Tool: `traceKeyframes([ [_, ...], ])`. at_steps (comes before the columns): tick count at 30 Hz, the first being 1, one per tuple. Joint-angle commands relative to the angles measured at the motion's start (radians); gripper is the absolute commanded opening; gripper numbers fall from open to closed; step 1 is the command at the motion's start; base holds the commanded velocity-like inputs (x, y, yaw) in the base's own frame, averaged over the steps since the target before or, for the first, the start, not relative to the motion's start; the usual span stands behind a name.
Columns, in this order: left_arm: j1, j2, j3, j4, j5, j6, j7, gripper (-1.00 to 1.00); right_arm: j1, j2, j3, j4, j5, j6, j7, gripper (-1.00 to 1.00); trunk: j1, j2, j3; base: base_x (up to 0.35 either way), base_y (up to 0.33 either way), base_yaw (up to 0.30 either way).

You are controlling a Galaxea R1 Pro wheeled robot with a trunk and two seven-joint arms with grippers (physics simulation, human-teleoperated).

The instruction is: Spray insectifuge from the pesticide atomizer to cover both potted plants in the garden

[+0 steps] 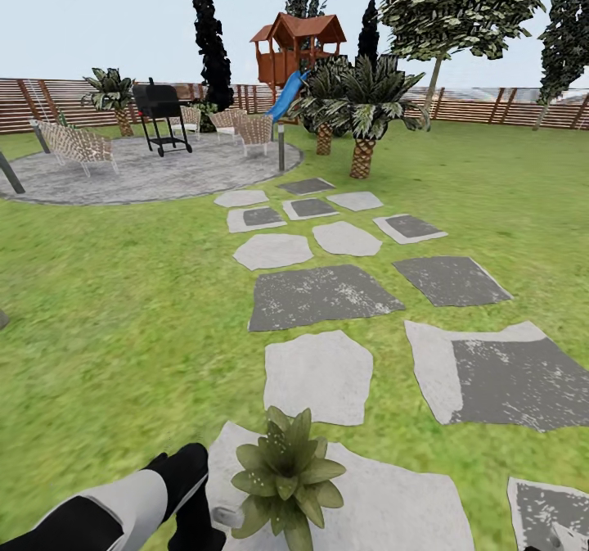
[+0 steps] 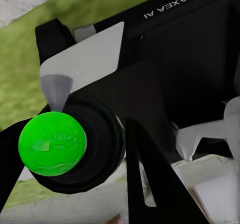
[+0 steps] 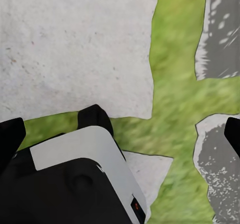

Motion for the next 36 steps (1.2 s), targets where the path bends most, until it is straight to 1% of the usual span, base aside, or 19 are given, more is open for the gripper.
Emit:
traceKeyframes([
  [1,0.004,0.002,0.0,-0.002,-0.01,0.002,-0.01,-1.0,-0.001,0.0,-0.002,-0.001,0.01,0.003,0.01,1.0,0.0,0.0,-0.001,0.0,0.0,0.0],
  [10,0.006,0.002,-0.006,-0.002,-0.011,0.003,-0.002,-1.0,-0.001,0.0,-0.002,-0.001,0.009,0.003,0.01,1.0,0.0,0.0,-0.001,0.0,0.0,0.0],
  [13,-0.002,0.001,-0.012,-0.002,-0.013,0.003,0.0,-1.0,-0.001,0.0,-0.002,-0.001,0.01,0.003,0.01,1.0,0.0,0.0,-0.001,0.0,0.0,0.0],
  [14,-0.005,0.001,-0.023,-0.002,-0.013,0.003,0.0,-1.0,-0.001,0.0,-0.002,-0.001,0.01,0.003,0.01,1.0,0.0,0.0,-0.001,0.0,0.0,0.0],
  [15,-0.01,0.0,-0.044,-0.002,-0.013,0.004,-0.001,-1.0,-0.001,0.0,-0.002,-0.001,0.01,0.003,0.01,1.0,0.0,0.0,-0.001,0.0,0.0,0.0],
  [16,-0.021,0.0,-0.073,-0.002,-0.013,0.004,-0.001,-1.0,-0.001,0.0,-0.002,-0.001,0.01,0.003,0.01,1.0,0.0,0.0,-0.001,0.0,0.0,0.0],
  [18,-0.052,-0.001,-0.141,-0.002,-0.012,0.005,-0.001,-1.0,-0.001,0.0,-0.002,-0.001,0.01,0.003,0.01,1.0,0.0,0.0,-0.001,0.0,0.0,0.0],
  [19,-0.069,-0.001,-0.183,-0.002,-0.012,0.005,-0.001,-1.0,-0.001,0.0,-0.002,-0.001,0.01,0.003,0.01,1.0,0.0,0.0,-0.001,0.0,0.0,0.0],
  [20,-0.076,-0.002,-0.2,-0.002,-0.012,0.005,-0.001,-1.0,-0.001,0.0,-0.002,-0.001,0.01,0.003,0.01,1.0,0.0,0.0,-0.001,0.0,0.0,0.0],
  [22,-0.1,-0.002,-0.22,-0.002,-0.012,0.005,-0.001,-1.0,-0.001,0.0,-0.002,-0.001,0.01,0.003,0.01,1.0,0.0,0.0,-0.001,0.0,0.0,0.0],
  [24,-0.128,-0.003,-0.227,-0.002,-0.012,0.006,-0.002,-1.0,-0.001,0.0,-0.002,-0.001,0.01,0.003,0.01,1.0,0.0,0.0,-0.001,0.0,0.0,0.0],
  [28,-0.145,-0.003,-0.229,-0.001,-0.011,0.005,-0.004,-1.0,-0.001,0.0,-0.002,-0.001,0.01,0.003,0.01,1.0,0.0,0.0,-0.001,0.0,0.0,0.0],
  [33,-0.136,-0.003,-0.223,-0.001,-0.005,0.005,-0.006,-1.0,-0.001,0.0,-0.002,-0.001,0.01,0.003,0.01,1.0,0.0,0.0,-0.001,0.0,0.0,0.0],
  [35,-0.122,-0.004,-0.222,-0.001,-0.001,0.005,-0.008,-1.0,-0.001,0.0,-0.002,-0.001,0.009,0.003,0.01,1.0,0.0,0.0,-0.001,0.0,0.0,0.0],
  [36,-0.103,-0.004,-0.216,-0.001,0.001,0.005,-0.008,-1.0,-0.001,0.0,-0.002,-0.001,0.01,0.003,0.01,1.0,0.0,0.0,-0.001,0.0,0.0,0.0],
])
